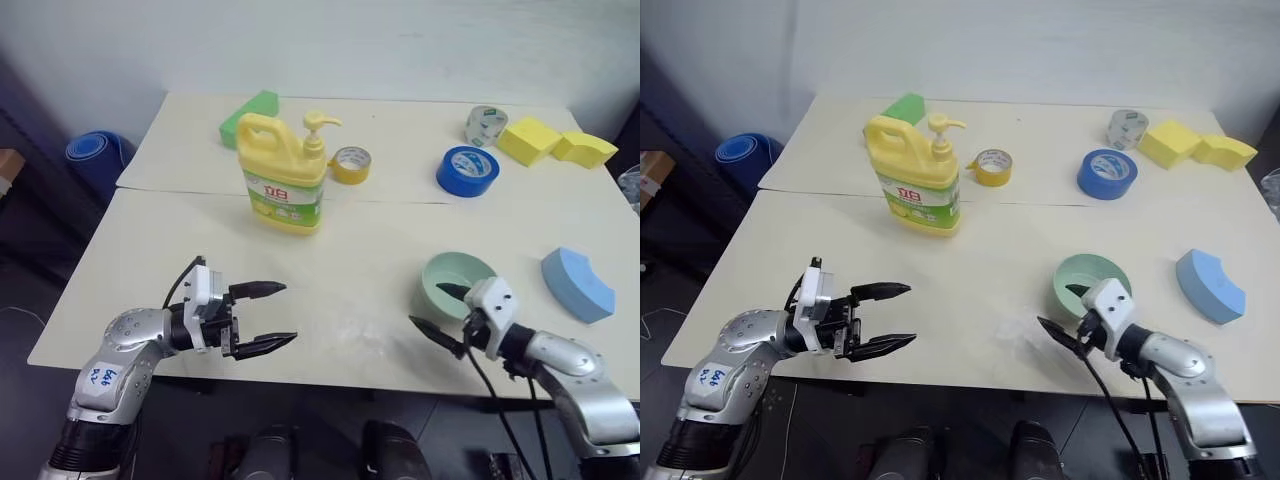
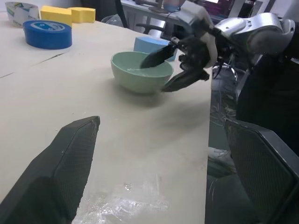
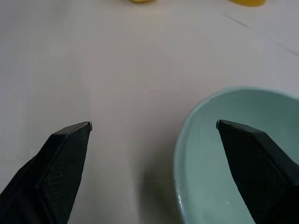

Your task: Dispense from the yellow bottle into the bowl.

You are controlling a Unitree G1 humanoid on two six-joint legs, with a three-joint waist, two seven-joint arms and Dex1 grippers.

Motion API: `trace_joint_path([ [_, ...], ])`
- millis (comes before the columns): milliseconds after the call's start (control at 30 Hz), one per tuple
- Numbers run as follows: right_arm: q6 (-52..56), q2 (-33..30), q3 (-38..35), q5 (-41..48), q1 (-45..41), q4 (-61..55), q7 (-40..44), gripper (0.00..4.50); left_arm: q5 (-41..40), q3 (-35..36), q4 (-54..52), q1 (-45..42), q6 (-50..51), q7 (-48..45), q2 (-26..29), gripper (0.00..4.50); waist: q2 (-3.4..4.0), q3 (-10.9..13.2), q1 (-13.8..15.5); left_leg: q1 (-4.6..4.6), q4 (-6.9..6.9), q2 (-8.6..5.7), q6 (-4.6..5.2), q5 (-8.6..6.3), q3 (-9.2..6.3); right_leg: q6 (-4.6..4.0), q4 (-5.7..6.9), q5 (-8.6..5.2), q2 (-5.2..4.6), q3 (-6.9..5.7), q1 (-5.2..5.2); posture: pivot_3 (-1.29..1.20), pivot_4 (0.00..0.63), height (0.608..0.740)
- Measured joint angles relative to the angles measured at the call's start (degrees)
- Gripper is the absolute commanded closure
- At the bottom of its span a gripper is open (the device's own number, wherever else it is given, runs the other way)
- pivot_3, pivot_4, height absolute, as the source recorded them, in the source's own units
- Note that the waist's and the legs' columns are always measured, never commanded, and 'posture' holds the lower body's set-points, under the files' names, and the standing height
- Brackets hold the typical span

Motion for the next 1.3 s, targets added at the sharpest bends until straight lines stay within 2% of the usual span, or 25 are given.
trace_joint_path([
  [133,0.8,1.7,1.0,-3.4,-2.3,2.6,-4.3,0.92,0.0,0.0,0.1,-0.9,0.1,0.3,-0.1,0.00,0.00,0.0,0.0,0.00,0.00,0.00,0.00,0.00,-0.01,0.00,0.04,0.00,0.00,0.00,-0.01,0.00,0.150,0.740],
  [300,1.6,1.8,1.6,-4.0,-2.2,3.1,-4.6,2.61,-0.2,0.0,0.0,-1.0,0.8,0.8,-0.1,0.00,0.00,0.0,0.0,0.00,-0.01,0.00,0.00,0.00,-0.01,0.00,0.04,0.00,0.00,-0.01,-0.01,0.00,0.150,0.740],
  [333,1.8,1.8,1.7,-4.0,-2.2,3.1,-4.6,2.82,-0.2,0.0,0.0,-1.0,0.9,0.9,-0.1,0.00,0.00,0.0,0.0,0.01,-0.01,0.01,0.00,0.00,-0.01,0.00,0.04,0.00,0.00,-0.01,-0.01,0.00,0.150,0.740],
  [433,4.4,1.9,2.7,-3.9,-2.1,2.8,-4.5,3.95,-0.3,0.5,-0.2,-0.9,1.3,1.6,0.1,0.00,0.00,0.0,-0.1,0.01,-0.01,0.01,0.00,0.00,-0.01,0.00,0.05,0.00,0.00,-0.01,-0.01,0.00,0.150,0.740],
  [500,5.3,2.0,2.7,-4.0,-2.4,2.0,-4.7,4.48,-0.4,1.3,-0.3,-0.8,1.4,1.9,0.2,0.00,-0.01,0.0,-0.1,0.01,-0.01,0.01,0.00,0.00,-0.01,0.00,0.05,0.00,0.00,-0.01,-0.01,0.00,0.150,0.740],
  [767,7.9,-0.1,4.0,-4.0,-6.8,1.5,-1.1,4.48,-2.2,3.9,-1.3,-2.7,3.4,4.8,0.2,0.00,-0.15,-0.1,0.0,0.01,0.00,0.05,0.00,0.00,-0.02,0.00,0.05,0.00,0.04,0.00,-0.01,0.00,0.150,0.740],
  [900,9.4,-4.2,4.8,-3.1,-13.9,-0.6,3.9,4.48,-7.8,6.9,-2.0,-10.6,8.1,9.1,-1.5,0.00,-0.17,0.0,0.0,-0.05,0.07,0.05,0.00,0.00,-0.03,0.00,0.06,0.00,0.04,0.01,-0.04,0.00,0.150,0.740],
  [1033,11.9,-7.0,7.8,-2.5,-25.8,-2.7,8.6,4.50,-10.5,8.7,0.4,-24.3,11.8,13.4,-1.5,0.81,-0.17,0.0,-0.2,-0.02,0.04,0.04,0.00,0.00,-0.08,0.00,0.10,0.00,0.04,-0.06,-0.04,0.00,0.150,0.740],
  [1200,15.9,-5.7,16.2,-4.8,-46.7,4.7,13.3,4.50,-3.1,5.3,18.4,-45.3,10.9,17.2,-4.5,2.41,-0.27,0.0,-0.2,-0.08,0.02,0.00,-0.02,0.02,-0.10,0.02,0.12,0.01,0.06,-0.21,-0.08,0.00,0.150,0.740],
  [1300,17.3,-2.4,19.2,-6.0,-52.6,10.9,13.8,4.50,1.8,3.4,27.2,-51.2,6.8,17.8,-6.6,3.24,-0.29,0.0,-0.6,-0.11,-0.06,-0.01,-0.01,0.01,-0.16,0.02,0.11,0.01,0.06,-0.41,-0.10,0.00,0.150,0.740],
])
